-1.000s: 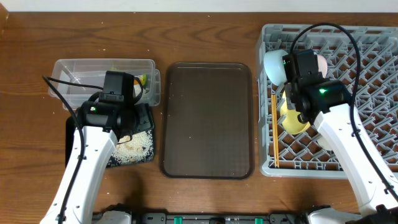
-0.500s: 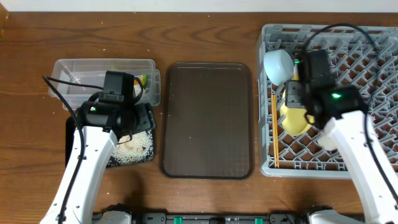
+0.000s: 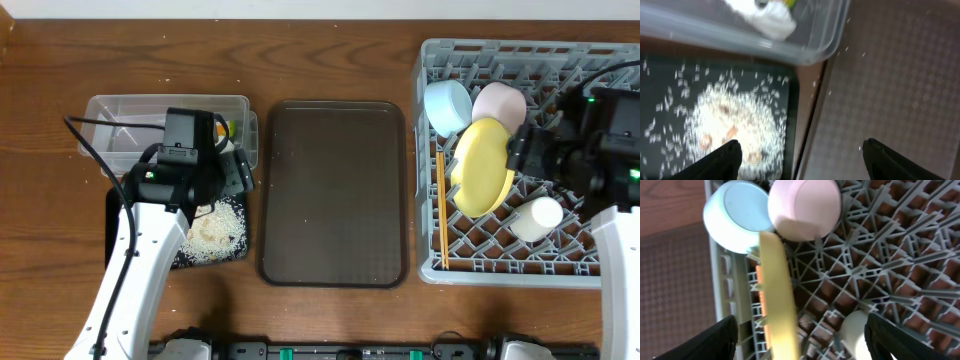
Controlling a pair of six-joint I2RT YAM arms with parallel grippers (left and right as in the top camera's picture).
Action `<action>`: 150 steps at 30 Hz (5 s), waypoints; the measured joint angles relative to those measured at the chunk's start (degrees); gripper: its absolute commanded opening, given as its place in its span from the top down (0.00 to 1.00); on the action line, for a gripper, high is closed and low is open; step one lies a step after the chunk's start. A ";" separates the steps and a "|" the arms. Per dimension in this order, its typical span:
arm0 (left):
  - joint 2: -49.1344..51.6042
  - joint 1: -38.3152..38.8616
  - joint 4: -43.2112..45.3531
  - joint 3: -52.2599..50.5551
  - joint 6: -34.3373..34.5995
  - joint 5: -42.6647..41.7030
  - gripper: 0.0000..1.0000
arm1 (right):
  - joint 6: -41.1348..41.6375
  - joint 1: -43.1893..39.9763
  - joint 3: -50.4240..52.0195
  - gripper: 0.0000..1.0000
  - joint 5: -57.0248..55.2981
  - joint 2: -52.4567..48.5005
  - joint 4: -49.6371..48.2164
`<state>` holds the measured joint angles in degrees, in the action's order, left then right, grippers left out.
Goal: Sort waste into correct bins and load items into the dishwasher rack
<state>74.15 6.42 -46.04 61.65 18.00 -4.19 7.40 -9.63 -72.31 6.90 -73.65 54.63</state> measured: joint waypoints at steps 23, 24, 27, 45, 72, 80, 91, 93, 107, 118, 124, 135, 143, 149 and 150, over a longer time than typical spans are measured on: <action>-36.68 0.02 -5.73 -18.25 -7.08 -3.65 0.10 | -6.56 -4.83 16.15 0.01 6.12 22.95 -5.46; -39.39 0.02 -5.44 -19.02 -7.10 -3.65 0.10 | -6.56 -4.83 18.23 0.01 5.95 26.32 -6.25; -46.03 0.02 -4.81 -19.96 -7.08 -3.65 0.09 | -6.56 -4.83 23.52 0.01 5.99 35.74 -6.49; -51.34 0.02 -4.68 -20.00 -7.08 -3.65 0.08 | -6.40 -4.83 27.61 0.01 5.75 43.06 11.45; -51.34 0.02 -4.63 -20.17 -7.08 -3.65 0.08 | -7.08 6.71 55.78 0.01 8.28 68.11 -42.38; -51.34 0.02 -4.66 -20.17 -7.10 -3.65 0.08 | -7.23 7.37 69.75 0.01 8.50 73.00 -56.76; -51.34 0.02 -4.63 -20.24 -7.08 -3.63 0.07 | -7.23 7.41 71.93 0.01 8.61 72.81 -51.95; -51.34 0.02 -4.66 -20.24 -7.08 -3.65 0.07 | -7.23 7.41 71.93 0.01 8.59 72.81 -51.95; -51.34 0.02 -4.66 -20.24 -7.10 -3.63 0.07 | -7.23 7.41 71.93 0.01 8.61 72.81 -51.95; -51.34 0.00 -4.87 -20.50 -7.13 -2.67 0.07 | -7.23 7.41 71.93 0.01 8.59 72.81 -51.93; -55.12 -1.99 6.54 -29.66 -7.08 -0.22 0.07 | -7.23 7.41 71.93 0.01 8.59 72.81 -51.93; -68.50 -4.48 40.72 -54.62 -6.56 1.53 0.07 | -7.23 7.41 71.93 0.01 8.61 72.81 -51.93; -73.29 -4.50 44.54 -60.52 -6.23 4.61 0.07 | -7.23 7.41 71.93 0.01 8.61 72.87 -52.00; -73.46 -4.50 44.50 -60.50 -6.23 4.35 0.07 | -7.23 7.41 71.93 0.01 8.59 72.91 -51.95; -73.46 -4.50 44.50 -60.50 -6.23 4.35 0.07 | -7.23 7.41 71.93 0.01 8.61 72.91 -51.95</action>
<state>0.69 1.91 -1.54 1.15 11.77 0.16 0.16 -2.22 -0.38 15.51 -0.73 2.68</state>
